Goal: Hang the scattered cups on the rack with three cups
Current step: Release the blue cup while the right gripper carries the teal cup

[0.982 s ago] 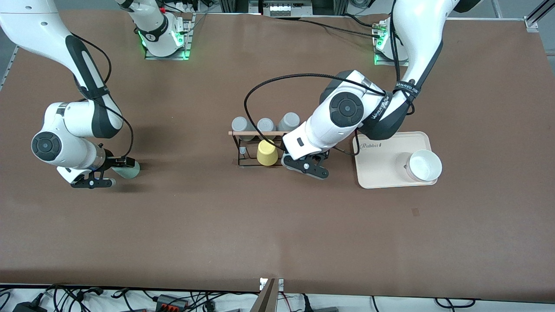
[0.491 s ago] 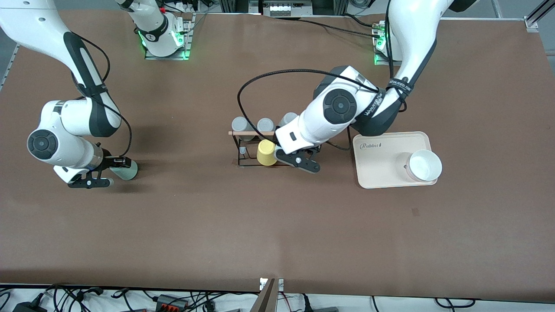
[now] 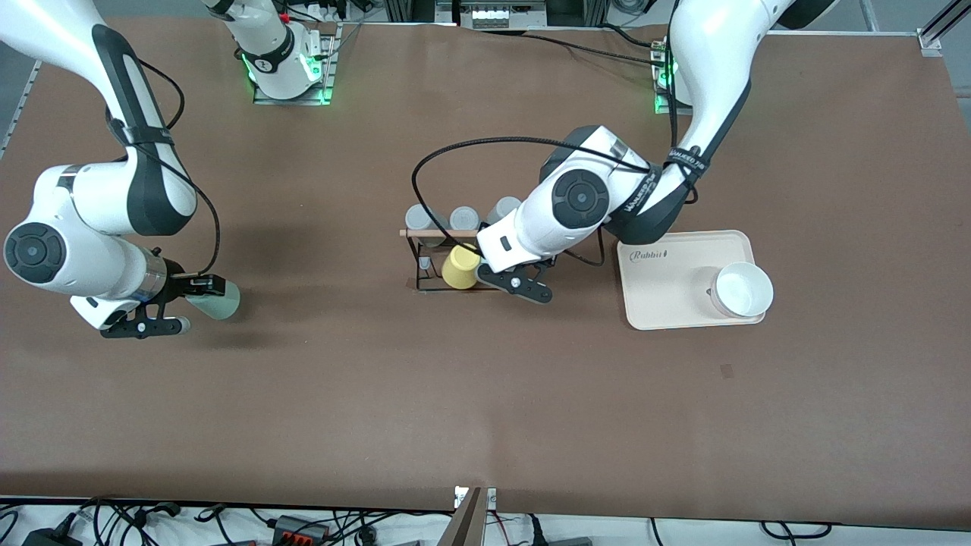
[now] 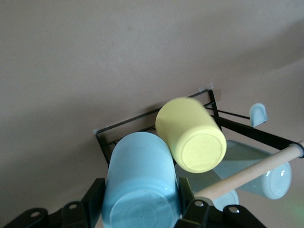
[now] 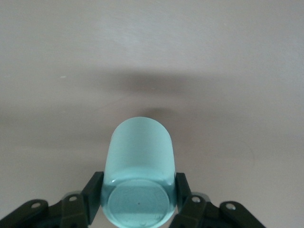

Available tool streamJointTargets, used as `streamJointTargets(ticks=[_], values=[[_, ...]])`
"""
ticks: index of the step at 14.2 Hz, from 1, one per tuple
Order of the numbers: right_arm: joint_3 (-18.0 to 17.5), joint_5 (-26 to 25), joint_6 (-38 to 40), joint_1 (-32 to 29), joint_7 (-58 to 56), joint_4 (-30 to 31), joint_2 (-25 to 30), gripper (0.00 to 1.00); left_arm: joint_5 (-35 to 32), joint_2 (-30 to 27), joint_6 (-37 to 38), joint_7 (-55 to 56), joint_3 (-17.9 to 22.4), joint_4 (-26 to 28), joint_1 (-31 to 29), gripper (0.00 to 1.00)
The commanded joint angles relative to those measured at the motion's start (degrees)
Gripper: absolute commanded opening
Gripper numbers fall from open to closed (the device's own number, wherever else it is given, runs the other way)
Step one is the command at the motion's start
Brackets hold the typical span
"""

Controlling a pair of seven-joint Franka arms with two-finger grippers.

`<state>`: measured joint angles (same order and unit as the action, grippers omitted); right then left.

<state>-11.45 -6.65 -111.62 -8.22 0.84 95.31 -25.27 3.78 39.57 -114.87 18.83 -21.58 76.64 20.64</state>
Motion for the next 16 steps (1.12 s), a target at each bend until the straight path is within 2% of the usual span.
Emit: streamJointTargets(ticks=[1, 2, 3, 4, 5, 6, 10, 13, 16], values=[[-2.34, 2.94, 5.96, 0.48, -0.05, -5.21, -0.3, 0.4, -1.85, 0.95, 0.35, -0.02, 0.83, -0.79, 1.42, 0.03], [-2.35, 4.52, 7.37, 1.27, 0.73, -6.52, -0.3, 0.4, -1.93, 0.95, 0.35, -0.1, 0.92, -0.79, 1.25, 0.05], [-2.43, 5.58, 8.43, 2.24, 2.65, -7.58, -0.3, 0.42, -1.85, 1.04, 0.35, 0.07, 0.92, -0.79, 1.16, 0.13], [-2.43, 5.94, 9.57, 3.9, 5.89, -8.64, -0.3, 0.43, -1.85, 1.04, 0.35, 0.33, 1.01, -0.53, 0.81, 0.27], [-2.43, 5.94, 10.54, 5.66, 9.05, -9.86, -0.3, 0.43, -1.76, 1.21, 0.35, 0.25, 1.53, -0.26, 0.46, 0.79], [-2.43, 5.94, 11.5, 7.68, 12.04, -10.83, -0.3, 0.43, -1.93, 1.3, 0.26, 0.07, 2.23, -0.17, -0.68, 1.0], [-2.43, 5.94, 11.95, 16.9, 25.58, -13.04, -0.3, 0.43, -1.85, -0.53, 0.43, 0.24, 2.33, -0.96, -2.44, 1.0], [-2.35, 5.86, 11.34, 22.97, 35.78, -16.46, -2.14, 0.43, -2.02, -3.79, 1.22, -0.28, 2.15, -0.88, -10.5, 1.0], [-2.35, 5.68, 10.73, 27.19, 42.2, -17.17, -3.72, 0.43, -2.11, -6.95, 9.54, -1.77, 2.32, -1.05, -16.41, 1.0]])
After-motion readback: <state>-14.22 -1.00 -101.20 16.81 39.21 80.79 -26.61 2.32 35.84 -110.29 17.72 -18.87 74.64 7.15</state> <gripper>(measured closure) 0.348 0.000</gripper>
